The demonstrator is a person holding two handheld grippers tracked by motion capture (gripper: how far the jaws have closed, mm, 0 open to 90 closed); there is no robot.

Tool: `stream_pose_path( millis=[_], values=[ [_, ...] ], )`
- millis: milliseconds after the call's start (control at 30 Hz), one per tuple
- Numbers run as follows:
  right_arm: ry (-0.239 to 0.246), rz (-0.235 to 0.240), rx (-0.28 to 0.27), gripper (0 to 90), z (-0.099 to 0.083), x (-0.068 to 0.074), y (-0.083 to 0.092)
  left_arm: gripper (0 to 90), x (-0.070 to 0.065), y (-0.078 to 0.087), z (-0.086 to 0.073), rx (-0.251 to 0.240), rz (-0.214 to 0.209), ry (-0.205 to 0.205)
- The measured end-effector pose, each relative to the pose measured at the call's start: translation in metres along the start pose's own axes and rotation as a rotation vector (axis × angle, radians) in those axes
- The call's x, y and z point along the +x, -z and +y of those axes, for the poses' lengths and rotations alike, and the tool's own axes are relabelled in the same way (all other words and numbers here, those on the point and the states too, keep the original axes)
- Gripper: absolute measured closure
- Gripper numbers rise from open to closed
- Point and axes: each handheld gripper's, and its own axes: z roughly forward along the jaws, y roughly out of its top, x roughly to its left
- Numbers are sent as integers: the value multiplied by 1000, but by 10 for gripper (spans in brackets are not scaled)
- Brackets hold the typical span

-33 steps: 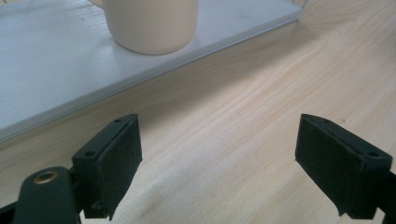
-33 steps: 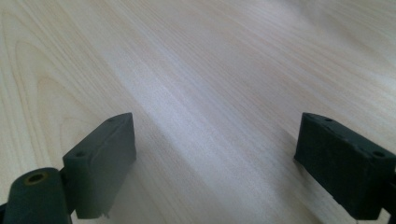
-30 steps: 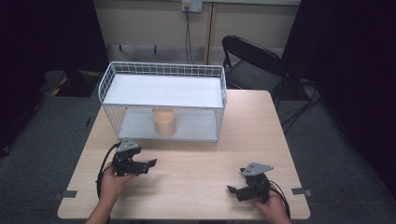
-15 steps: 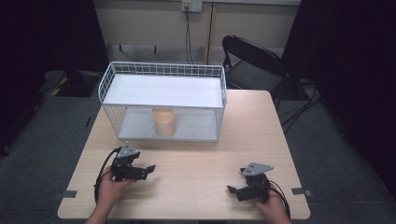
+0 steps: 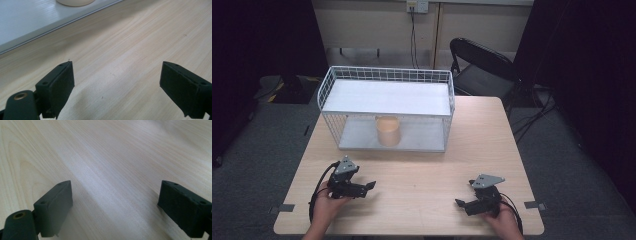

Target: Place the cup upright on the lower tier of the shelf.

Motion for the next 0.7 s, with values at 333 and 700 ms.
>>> stream_pose_path(
  millis=[333,700],
  values=[
    [1,0,0,115,0,0,0,85,-2,-5,-8,45,17,-43],
    [2,2,0,115,0,0,0,93,-1,-12,-14,98,31,-52]
  ],
)
